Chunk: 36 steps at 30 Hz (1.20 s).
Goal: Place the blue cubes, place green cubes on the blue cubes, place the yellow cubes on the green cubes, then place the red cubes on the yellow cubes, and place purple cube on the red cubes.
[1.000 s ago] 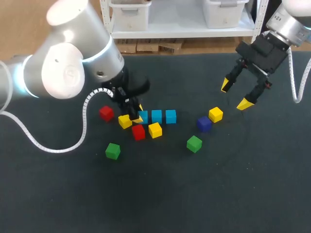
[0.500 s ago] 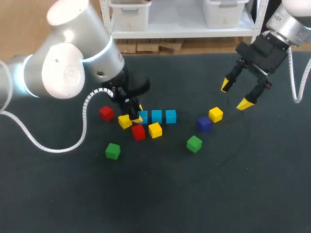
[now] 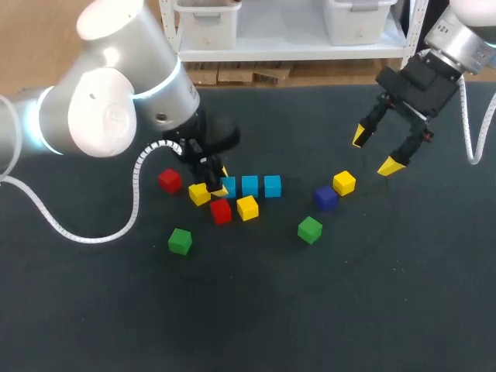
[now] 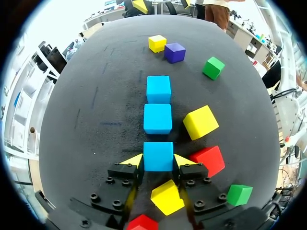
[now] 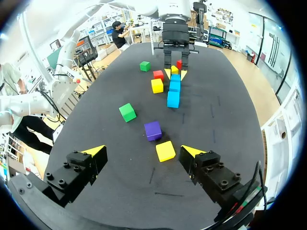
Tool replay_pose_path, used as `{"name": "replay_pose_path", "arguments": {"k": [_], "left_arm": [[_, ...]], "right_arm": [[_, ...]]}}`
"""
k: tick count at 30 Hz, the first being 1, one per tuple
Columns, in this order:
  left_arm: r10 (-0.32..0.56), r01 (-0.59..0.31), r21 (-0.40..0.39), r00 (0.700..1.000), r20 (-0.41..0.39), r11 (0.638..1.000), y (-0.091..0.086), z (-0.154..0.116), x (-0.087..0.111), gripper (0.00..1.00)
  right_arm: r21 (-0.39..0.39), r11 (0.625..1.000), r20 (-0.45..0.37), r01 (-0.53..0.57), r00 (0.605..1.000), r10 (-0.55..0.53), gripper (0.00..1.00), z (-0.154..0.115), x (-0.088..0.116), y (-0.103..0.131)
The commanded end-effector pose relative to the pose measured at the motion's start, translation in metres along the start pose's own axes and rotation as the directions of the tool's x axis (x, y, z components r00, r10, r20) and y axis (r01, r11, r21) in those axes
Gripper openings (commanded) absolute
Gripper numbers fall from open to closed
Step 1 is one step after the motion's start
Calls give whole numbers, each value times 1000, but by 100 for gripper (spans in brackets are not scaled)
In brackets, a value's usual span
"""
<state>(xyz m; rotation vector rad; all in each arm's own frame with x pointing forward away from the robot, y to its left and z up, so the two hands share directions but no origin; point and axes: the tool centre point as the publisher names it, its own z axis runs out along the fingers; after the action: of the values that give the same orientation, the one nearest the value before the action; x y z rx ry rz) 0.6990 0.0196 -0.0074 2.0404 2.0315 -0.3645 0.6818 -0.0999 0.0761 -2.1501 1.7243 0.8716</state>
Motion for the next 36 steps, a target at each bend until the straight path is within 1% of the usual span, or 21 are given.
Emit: {"name": "replay_pose_path", "arguments": {"k": [1,4,5,6,7,8,9,15,24,29,33,36], "left_arm": [[-2,2,4,1000,-5,1000,3,3,-1,43],[-3,3,4,1000,-4,1000,3,2,-2,47],[-4,4,3,1000,-5,1000,3,2,-2,52],[-4,4,3,1000,-4,1000,3,1,-3,69],[-4,4,2,1000,-3,1000,2,0,-3,77],[-5,5,1,1000,-3,1000,2,-1,-3,95],[-5,5,0,1000,-3,1000,2,-3,-4,100],[-10,10,-29,1000,6,1000,-2,-24,-7,100],[-32,32,-83,999,1,996,-17,-58,-7,100],[-56,56,-98,998,2,994,-30,-74,-4,100],[-57,57,-101,998,3,993,-43,-82,-1,100],[-40,40,-97,999,-5,995,-55,-84,4,100]], "right_arm": [[-1,1000,2,1,1000,-1,100,0,0,-1],[-1,1000,2,1,1000,-1,100,0,0,-1],[-1,1000,2,1,1000,-1,100,0,0,-1],[-1,1000,2,1,1000,-1,100,0,0,-1],[-1,1000,2,1,1000,-1,100,0,0,-1],[-1,1000,2,1,1000,-1,100,0,0,-1],[-1,1000,2,1,1000,-1,100,0,0,-1],[-1,1000,2,1,1000,-1,100,0,0,-1],[-1,1000,2,1,1000,-1,100,0,0,-1],[-1,1000,2,1,1000,-1,100,0,0,-1],[-1,1000,2,1,1000,-1,100,0,0,-1],[-1,1000,2,1,1000,-1,100,0,0,-1]]}}
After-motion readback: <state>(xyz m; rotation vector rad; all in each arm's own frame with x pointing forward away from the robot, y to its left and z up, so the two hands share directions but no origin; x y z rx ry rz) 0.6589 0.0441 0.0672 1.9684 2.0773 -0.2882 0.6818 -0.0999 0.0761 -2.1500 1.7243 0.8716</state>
